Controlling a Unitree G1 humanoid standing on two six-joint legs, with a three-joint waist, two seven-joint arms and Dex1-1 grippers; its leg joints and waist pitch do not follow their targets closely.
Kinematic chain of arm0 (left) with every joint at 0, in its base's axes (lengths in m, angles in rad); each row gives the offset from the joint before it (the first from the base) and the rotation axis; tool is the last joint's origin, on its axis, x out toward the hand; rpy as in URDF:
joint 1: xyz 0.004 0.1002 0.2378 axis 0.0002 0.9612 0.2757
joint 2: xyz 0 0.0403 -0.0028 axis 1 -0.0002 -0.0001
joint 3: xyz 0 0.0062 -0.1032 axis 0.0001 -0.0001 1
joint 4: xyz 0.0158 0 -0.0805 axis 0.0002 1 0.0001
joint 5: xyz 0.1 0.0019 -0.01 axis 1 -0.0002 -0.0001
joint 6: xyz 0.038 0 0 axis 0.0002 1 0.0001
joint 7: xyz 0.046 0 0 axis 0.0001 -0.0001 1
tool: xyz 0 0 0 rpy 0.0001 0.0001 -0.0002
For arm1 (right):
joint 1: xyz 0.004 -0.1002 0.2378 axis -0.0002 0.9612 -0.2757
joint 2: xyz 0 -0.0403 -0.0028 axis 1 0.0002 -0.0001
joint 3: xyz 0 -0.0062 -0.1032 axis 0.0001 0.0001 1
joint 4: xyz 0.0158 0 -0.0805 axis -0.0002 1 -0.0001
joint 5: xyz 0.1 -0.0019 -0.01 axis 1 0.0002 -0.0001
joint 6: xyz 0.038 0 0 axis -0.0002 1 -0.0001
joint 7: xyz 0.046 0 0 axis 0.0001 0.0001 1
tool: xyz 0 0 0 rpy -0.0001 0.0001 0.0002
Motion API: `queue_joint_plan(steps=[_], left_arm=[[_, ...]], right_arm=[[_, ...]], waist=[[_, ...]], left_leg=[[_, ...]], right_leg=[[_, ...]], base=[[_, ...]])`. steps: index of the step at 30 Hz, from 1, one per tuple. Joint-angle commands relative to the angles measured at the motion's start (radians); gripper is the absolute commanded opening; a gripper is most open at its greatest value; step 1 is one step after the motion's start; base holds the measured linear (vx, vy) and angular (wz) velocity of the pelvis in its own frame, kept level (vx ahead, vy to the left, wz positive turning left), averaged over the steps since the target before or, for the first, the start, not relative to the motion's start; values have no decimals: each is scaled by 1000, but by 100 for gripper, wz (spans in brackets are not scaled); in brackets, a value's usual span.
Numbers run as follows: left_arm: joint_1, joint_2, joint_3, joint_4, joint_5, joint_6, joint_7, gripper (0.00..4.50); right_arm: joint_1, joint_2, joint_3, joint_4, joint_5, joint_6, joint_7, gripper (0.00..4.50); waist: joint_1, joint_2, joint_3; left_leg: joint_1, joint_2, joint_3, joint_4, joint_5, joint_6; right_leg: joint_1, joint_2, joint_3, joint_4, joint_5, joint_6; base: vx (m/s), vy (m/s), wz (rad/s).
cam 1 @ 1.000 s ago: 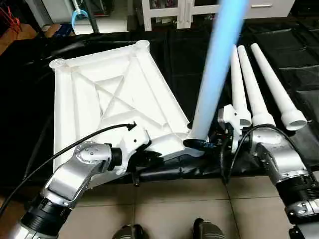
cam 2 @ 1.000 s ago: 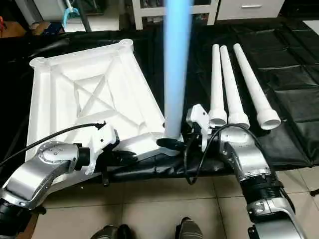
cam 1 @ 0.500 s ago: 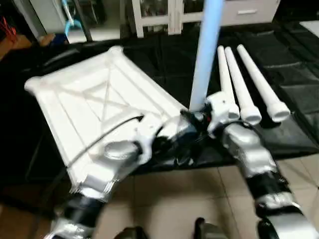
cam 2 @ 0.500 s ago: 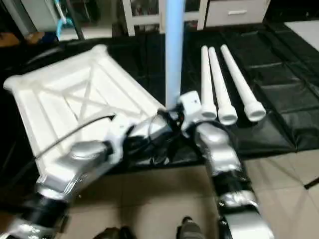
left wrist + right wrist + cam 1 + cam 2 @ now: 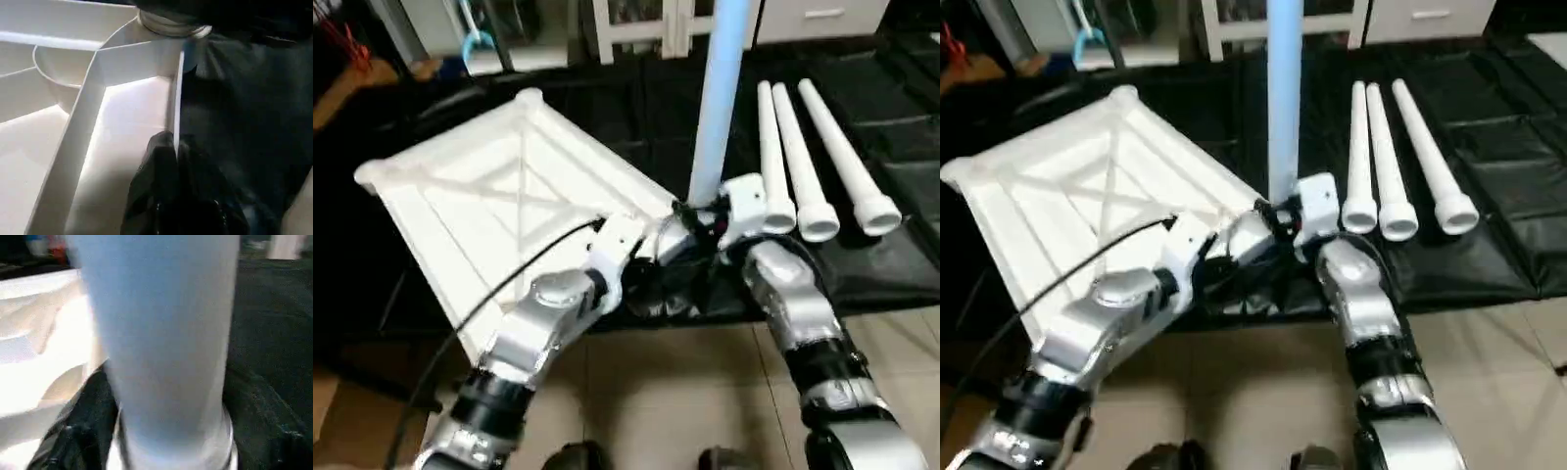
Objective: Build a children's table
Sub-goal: Rotate leg to tighten
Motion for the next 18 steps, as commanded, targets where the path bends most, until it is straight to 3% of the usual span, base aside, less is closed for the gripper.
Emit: queue_joint_plan(steps=[1, 5, 6, 9, 15, 18], left_arm=[[21, 32, 14, 34, 21, -6, -18, 0], [59, 108, -23, -22, -7, 5, -139, 0], [78, 164, -47, -51, -14, 5, -204, 0], [90, 194, -52, -70, -27, 3, -243, 0], [135, 298, -83, -153, -90, -6, -415, 0], [144, 321, -97, -179, -107, -4, -455, 0]], right_arm=[[16, 11, 71, -20, 16, -1, 110, 348], [14, -61, 68, -45, 45, 9, 233, 382], [14, -114, 76, -63, 51, 22, 314, 406], [21, -153, 89, -85, 48, 23, 375, 417], [25, -249, 101, -112, 70, 36, 547, 417], [17, -265, 104, -106, 82, 42, 584, 417]], waist=[[-5, -23, -67], [-17, -18, -69], [-15, -17, -71], [-10, -20, -71], [4, -21, -68], [8, -22, -64]], left_leg=[[-2, 29, -12, -59, -215, 108], [6, 33, -8, -55, -200, 132], [7, 34, -7, -52, -172, 144], [11, 32, 0, -45, -112, 183], [19, 38, 5, -45, -119, 197], [19, 40, 5, -50, -164, 172]], right_leg=[[51, -34, 20, -84, -165, -231], [48, -35, 21, -85, -97, -264], [51, -35, 20, -81, -54, -275], [50, -35, 21, -76, 22, -305], [47, -35, 22, -75, -5, -317], [45, -38, 24, -78, -72, -311]], base=[[0, 0, 0], [0, 0, 0], [0, 0, 0], [0, 0, 0], [0, 0, 0], [0, 0, 0]])
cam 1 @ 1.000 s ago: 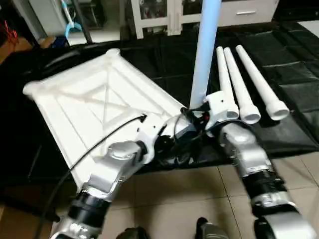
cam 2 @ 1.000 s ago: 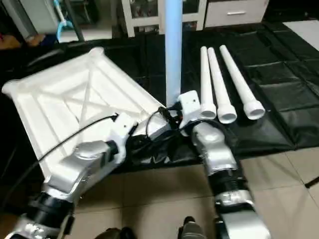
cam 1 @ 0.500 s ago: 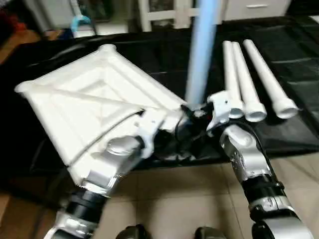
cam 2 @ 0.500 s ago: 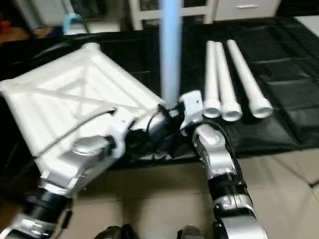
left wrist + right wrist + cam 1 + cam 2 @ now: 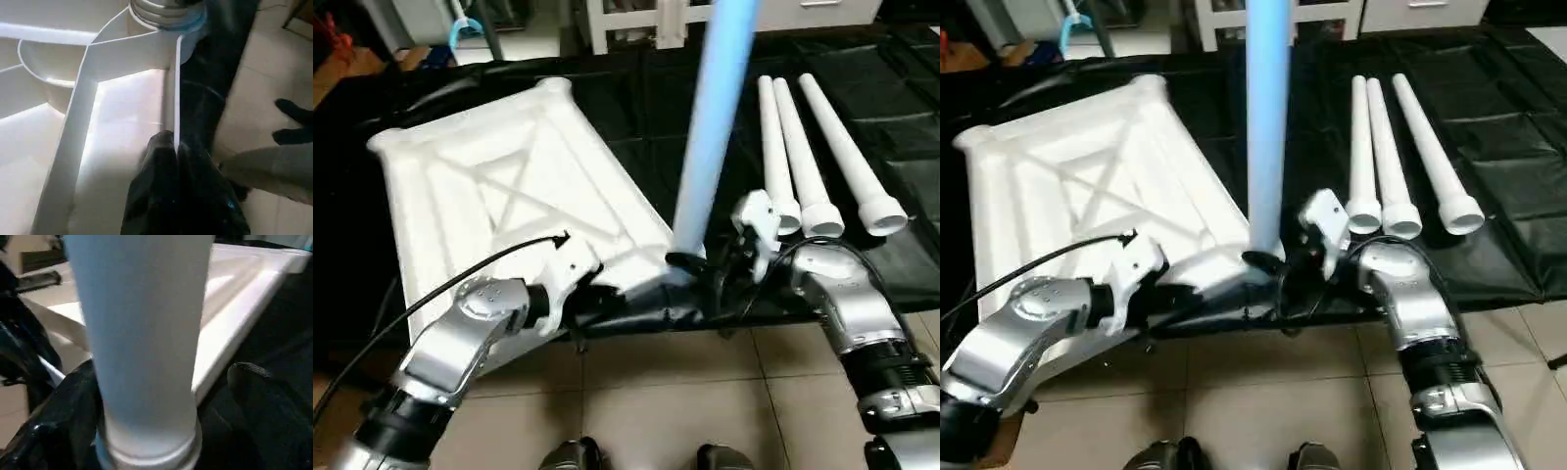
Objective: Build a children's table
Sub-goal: Rotate leg to tighten
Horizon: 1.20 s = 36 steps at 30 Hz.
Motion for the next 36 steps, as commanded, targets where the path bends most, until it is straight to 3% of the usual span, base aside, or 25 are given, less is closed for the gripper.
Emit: queue_joint_plan(steps=[1, 6, 10, 20, 25, 28, 32, 34, 36], left_arm=[[30, 19, -65, -8, -19, 32, -74, 0], [24, 21, -70, -2, -19, 32, -72, 0], [22, 19, -70, -2, -18, 34, -74, 0], [25, 14, -74, -5, -20, 42, -66, 0], [1, -39, -53, 41, 3, 38, 9, 0], [-38, -102, -34, 100, 35, 31, 104, 0], [-70, -156, -21, 140, 59, 34, 186, 0], [-113, -250, 19, 206, 80, 22, 328, 0], [-160, -342, 63, 285, 105, -21, 475, 0]], right_arm=[[-7, -18, -2, -9, 12, 16, 27, 417], [-15, -26, 5, 8, 8, 21, 68, 392], [-15, -28, 9, 14, 7, 20, 81, 365], [-18, -24, -2, 63, -26, -5, 31, 277], [-21, 22, -17, 138, -85, 31, -178, 241], [-19, 80, -48, 178, -95, 84, -357, 237], [-17, 116, -51, 197, -123, 85, -469, 231], [-30, 177, -72, 235, -158, 50, -675, 229], [-48, 250, -93, 270, -185, 3, -878, 225]], waist=[[0, -16, -66], [7, -16, -67], [10, -17, -72], [8, -18, -68], [-2, -17, -59], [-13, -18, -52], [-19, -19, -47], [-22, -15, -43], [-22, -18, -44]], left_leg=[[24, 38, -4, -55, -171, 151], [28, 39, -3, -57, -183, 124], [26, 37, -2, -52, -145, 142], [24, 37, -3, -54, -161, 139], [25, 36, -5, -65, -231, 93], [30, 35, -6, -72, -317, 46], [31, 34, -13, -79, -394, 5], [37, 33, -11, -81, -434, -17], [39, 29, -16, -82, -457, -35]], right_leg=[[46, -36, 24, -65, -87, -305], [43, -36, 28, -67, -109, -295], [46, -36, 26, -61, -54, -305], [45, -36, 26, -64, -84, -301], [43, -38, 27, -76, -202, -275], [34, -39, 30, -88, -317, -237], [27, -41, 29, -98, -428, -185], [15, -40, 31, -106, -468, -166], [15, -42, 28, -110, -507, -145]], base=[[0, 0, 0], [0, 0, 0], [0, 0, 0], [0, 0, 0], [0, 0, 0], [0, 0, 0], [0, 0, 0], [0, 0, 0], [0, 0, 0]])
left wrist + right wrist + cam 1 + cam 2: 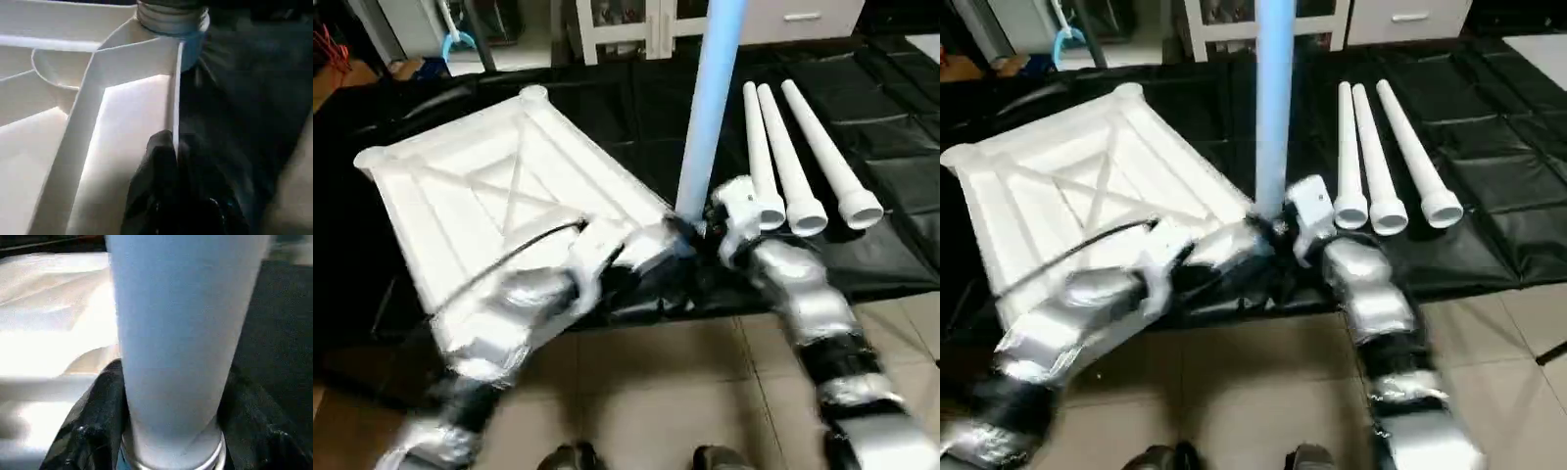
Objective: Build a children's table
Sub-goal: Rotate leg to tighten
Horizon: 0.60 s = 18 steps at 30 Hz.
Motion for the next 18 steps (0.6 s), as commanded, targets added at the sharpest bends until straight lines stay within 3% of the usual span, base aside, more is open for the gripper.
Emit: queue_joint_plan(steps=[1, 3, 5, 9, 13, 15, 18], left_arm=[[-14, -32, 37, 54, 15, -39, 101, 0], [-45, -66, 46, 97, 26, -66, 133, 0], [-58, -71, 46, 104, 27, -75, 131, 0], [-55, -51, 35, 95, 34, -82, 99, 0], [-23, -3, 4, 54, 33, -85, 26, 0], [5, 33, -21, 17, 19, -95, -49, 0], [53, 105, -69, -48, -10, -97, -185, 0]], right_arm=[[36, 27, -21, 108, -53, 24, -180, 220], [18, 75, -12, 122, -63, 4, -244, 213], [1, 104, -21, 124, -49, -29, -262, 210], [-12, 126, -32, 125, -6, -96, -152, 207], [25, 104, -28, 37, 54, -137, 11, 207], [38, 64, -23, 1, 58, -141, 52, 274], [35, 2, -34, -27, 77, -134, 141, 293]], waist=[[-3, -11, -46], [0, -13, -54], [2, -9, -54], [3, -9, -56], [6, -9, -57], [6, -7, -61], [4, -6, -70]], left_leg=[[30, 30, -19, -81, -453, -29], [28, 27, -17, -84, -418, -10], [29, 31, -14, -87, -396, 7], [16, 33, -13, -89, -375, 26], [14, 36, -11, -87, -344, 53], [14, 38, -10, -85, -303, 66], [5, 38, -10, -75, -216, 95]], right_leg=[[11, -42, 24, -107, -510, -140], [14, -41, 23, -112, -455, -129], [10, -39, 25, -113, -396, -140], [22, -40, 21, -103, -313, -164], [27, -44, 22, -105, -306, -173], [27, -42, 21, -102, -277, -188], [38, -43, 19, -87, -163, -222]], base=[[0, 0, 0], [0, 0, 0], [0, 0, 0], [0, 0, 0], [0, 0, 0], [0, 0, 0], [20, -4, -2]])
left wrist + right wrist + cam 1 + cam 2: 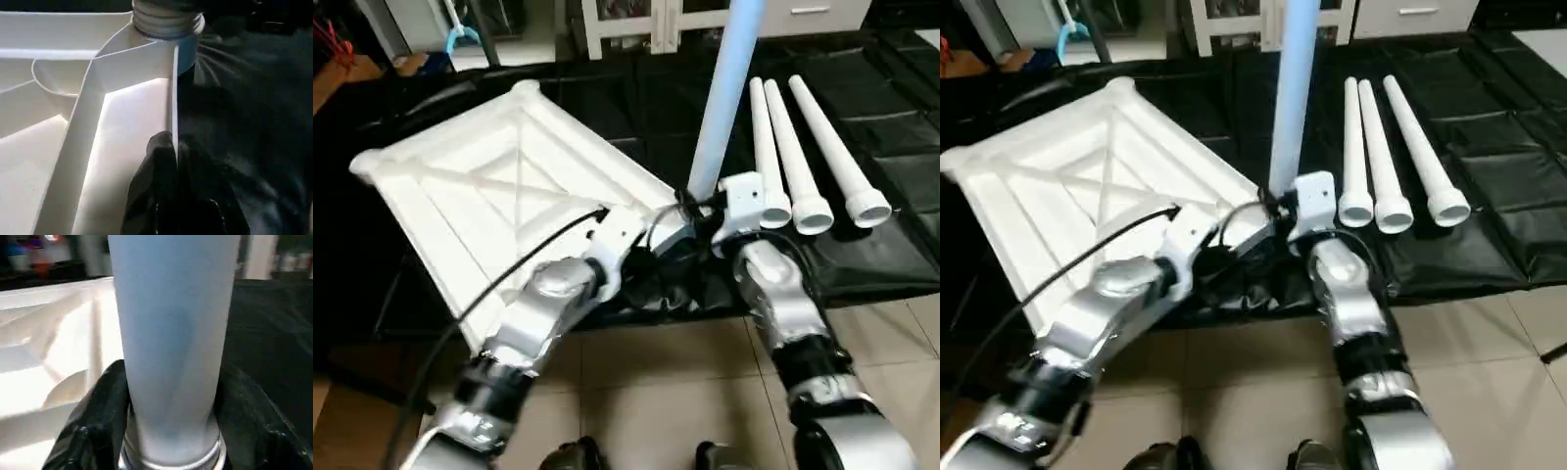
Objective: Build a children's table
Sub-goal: Rotate leg to tighten
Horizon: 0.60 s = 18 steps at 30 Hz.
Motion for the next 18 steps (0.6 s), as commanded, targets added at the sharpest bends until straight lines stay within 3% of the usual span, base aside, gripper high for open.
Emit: queue_joint_plan(steps=[1, 4, 5, 6, 8, 9, 11, 13, 16, 18], left_arm=[[59, 67, -67, -52, -32, -20, -154, 0], [76, 98, -82, -78, -42, -24, -203, 0], [83, 109, -84, -88, -46, -15, -212, 0], [96, 130, -89, -108, -53, -11, -240, 0], [121, 169, -91, -144, -73, 5, -292, 0], [130, 188, -93, -155, -79, 7, -313, 0], [139, 209, -94, -165, -86, 15, -333, 0], [147, 229, -90, -172, -92, 19, -351, 0], [153, 237, -81, -178, -98, 27, -357, 0], [155, 240, -82, -185, -103, 32, -354, 0]], right_arm=[[-9, -56, 9, -38, 30, 21, 135, 293], [-11, -92, 20, -41, 21, 25, 192, 318], [-12, -109, 28, -40, 11, 23, 213, 326], [-7, -135, 33, -57, 23, 41, 274, 338], [4, -191, 51, -94, 52, 82, 406, 338], [11, -222, 69, -105, 57, 93, 472, 338], [15, -257, 90, -104, 55, 100, 540, 338], [14, -289, 102, -88, 53, 105, 607, 338], [9, -306, 101, -74, 74, 136, 671, 338], [2, -304, 97, -49, 85, 136, 696, 303]], waist=[[3, -12, -74], [2, -6, -86], [4, 0, -90], [6, -1, -96], [12, -4, -101], [14, -4, -94], [17, -10, -86], [20, -8, -80], [25, -11, -68], [25, -14, -73]], left_leg=[[14, 36, -11, -56, -195, 103], [16, 35, -8, -30, -1, 183], [18, 33, -7, -25, 25, 196], [20, 32, -7, -16, 84, 228], [16, 30, -10, -7, 142, 269], [14, 32, -8, -6, 127, 283], [14, 38, -4, -10, 42, 270], [19, 43, -4, -19, -66, 227], [30, 47, -2, -39, -238, 126], [34, 47, -1, -41, -254, 99]], right_leg=[[43, -43, 22, -59, -160, -230], [45, -30, 17, -27, 122, -294], [44, -29, 17, -21, 160, -305], [43, -27, 16, -13, 232, -319], [48, -24, 10, -3, 293, -326], [43, -26, 9, -4, 268, -329], [42, -33, 12, -12, 161, -326], [42, -36, 13, -22, 21, -318], [35, -38, 22, -40, -172, -291], [35, -40, 25, -42, -199, -279]], base=[[59, -12, -5], [65, 3, -5], [58, 17, 2], [0, 0, 0], [0, 0, 0], [0, 0, 0], [0, 0, 0], [0, 0, 0], [-53, 12, 0], [0, 0, 0]])
